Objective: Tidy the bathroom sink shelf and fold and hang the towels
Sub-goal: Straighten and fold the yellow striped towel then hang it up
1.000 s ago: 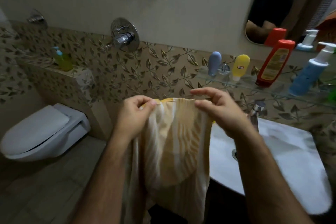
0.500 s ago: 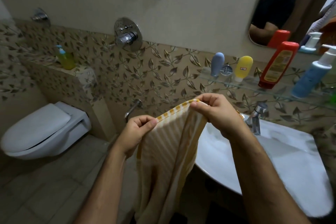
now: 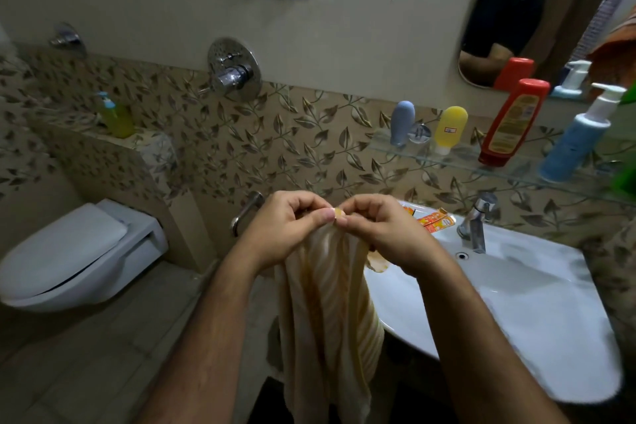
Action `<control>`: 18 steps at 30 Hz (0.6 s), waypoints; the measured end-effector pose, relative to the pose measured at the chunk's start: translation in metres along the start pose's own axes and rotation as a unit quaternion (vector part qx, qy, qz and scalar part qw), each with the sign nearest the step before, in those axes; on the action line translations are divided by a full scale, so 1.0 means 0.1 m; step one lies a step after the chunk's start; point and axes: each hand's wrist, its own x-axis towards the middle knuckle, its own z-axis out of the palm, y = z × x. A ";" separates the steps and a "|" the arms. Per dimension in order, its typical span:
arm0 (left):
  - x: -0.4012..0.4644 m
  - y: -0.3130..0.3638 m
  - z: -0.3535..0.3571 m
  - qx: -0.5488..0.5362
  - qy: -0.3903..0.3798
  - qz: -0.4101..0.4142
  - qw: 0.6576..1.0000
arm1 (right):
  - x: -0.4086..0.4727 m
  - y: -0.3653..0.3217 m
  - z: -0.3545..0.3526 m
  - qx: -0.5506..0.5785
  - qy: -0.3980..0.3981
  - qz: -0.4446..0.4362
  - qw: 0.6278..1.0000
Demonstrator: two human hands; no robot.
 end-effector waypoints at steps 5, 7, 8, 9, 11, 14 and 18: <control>-0.07 -0.06 0.04 -0.104 -0.012 -0.034 0.994 | -0.08 -0.10 -0.09 0.036 0.031 -0.011 0.999; -0.17 -0.19 0.10 -0.197 -0.003 -0.090 0.976 | -0.11 -0.18 -0.13 0.086 0.054 -0.021 0.995; -0.24 -0.27 0.13 -0.226 0.013 -0.113 0.967 | -0.13 -0.21 -0.16 0.105 0.062 -0.022 0.992; -0.30 -0.34 0.14 -0.249 0.033 -0.127 0.960 | -0.14 -0.23 -0.19 0.111 0.068 -0.018 0.991; -0.34 -0.40 0.15 -0.266 0.077 -0.128 0.952 | -0.16 -0.21 -0.24 0.077 0.068 0.006 0.995; -0.25 -0.34 0.12 -0.227 0.119 -0.089 0.962 | -0.16 -0.14 -0.25 -0.032 0.071 0.069 0.995; -0.12 -0.20 0.05 -0.185 0.129 -0.049 0.973 | -0.14 -0.08 -0.24 0.012 0.071 0.061 0.996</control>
